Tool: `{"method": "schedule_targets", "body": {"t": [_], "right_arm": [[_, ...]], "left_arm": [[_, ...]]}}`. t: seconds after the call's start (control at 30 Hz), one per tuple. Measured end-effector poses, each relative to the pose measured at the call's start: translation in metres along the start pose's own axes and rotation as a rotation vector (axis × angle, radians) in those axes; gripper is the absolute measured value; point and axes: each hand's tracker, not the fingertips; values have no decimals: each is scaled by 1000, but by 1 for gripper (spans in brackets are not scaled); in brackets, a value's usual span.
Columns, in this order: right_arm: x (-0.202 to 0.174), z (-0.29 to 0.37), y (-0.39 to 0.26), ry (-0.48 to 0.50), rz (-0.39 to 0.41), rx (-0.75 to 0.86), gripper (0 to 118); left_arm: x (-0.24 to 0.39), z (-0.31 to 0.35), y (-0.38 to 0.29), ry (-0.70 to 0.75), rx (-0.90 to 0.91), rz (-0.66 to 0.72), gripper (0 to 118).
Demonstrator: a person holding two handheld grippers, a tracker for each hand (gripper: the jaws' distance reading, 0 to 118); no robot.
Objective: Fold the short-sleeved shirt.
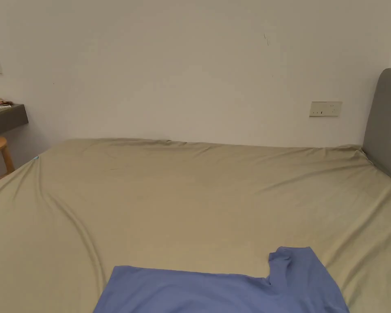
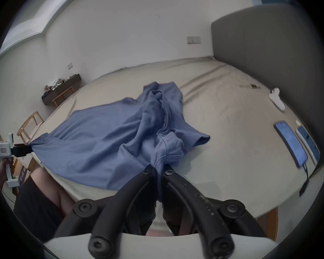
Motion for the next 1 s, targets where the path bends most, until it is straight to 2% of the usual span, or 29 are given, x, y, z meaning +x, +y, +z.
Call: {"method": "schedule_targets", "body": {"t": [0.07,0.13,0.17,0.2,0.23,0.27,0.3,0.33,0.37,0.4,0.47,0.5,0.53,0.57,0.6,0.63,0.67,0.73,0.77,0.83,0.87,0.93,1.0], "right_arm": [[0,-12,-11,-9,62,-30,8],[0,-20,-9,-4,40,-45,8],[-1,-20,-5,-3,43,-37,10],[0,-19,0,-2,40,-31,23],[-1,-16,3,-16,31,-30,66],[-1,-10,7,-83,14,-10,104],[0,0,11,-83,3,20,118],[2,13,15,-64,-6,72,114],[-1,41,31,-38,-12,191,114],[-5,57,41,-22,-32,224,115],[-10,89,47,-17,-28,325,118],[-17,102,49,-22,-2,392,118],[-26,114,51,-28,27,468,115],[-35,114,45,-45,62,512,104],[-42,115,45,-25,84,539,80],[-50,116,47,-29,97,555,34],[-57,114,49,-23,92,563,3],[-70,106,60,-29,112,559,2],[-73,102,66,-34,107,557,2],[-71,99,74,71,85,522,2],[-73,100,76,43,86,540,2],[-75,102,82,48,109,539,2],[-78,103,86,40,119,544,2]], "left_arm": [[-2,-8,-11,-12,-34,-3,5],[1,-15,-14,1,-52,-2,5],[3,-15,-14,12,-43,-2,10],[8,-11,-14,57,17,-23,23],[10,-7,-11,86,68,-25,63],[10,-2,-5,99,87,-4,98],[9,3,1,103,106,23,118],[9,17,5,96,158,49,115],[8,34,13,23,277,85,116],[9,48,20,24,314,102,117],[23,78,35,8,403,76,117],[30,88,40,-18,416,55,114],[37,94,45,-40,431,41,102],[45,101,47,-44,493,31,82],[52,102,48,-27,536,21,51],[58,100,51,-12,536,11,10],[63,91,57,12,508,-10,2],[67,73,65,60,454,-41,2],[66,64,71,40,439,-29,0],[60,41,84,-33,417,-18,0],[58,26,94,-10,388,-20,0],[55,-4,120,-5,300,-81,0],[43,-41,149,-24,256,-35,0]]}}
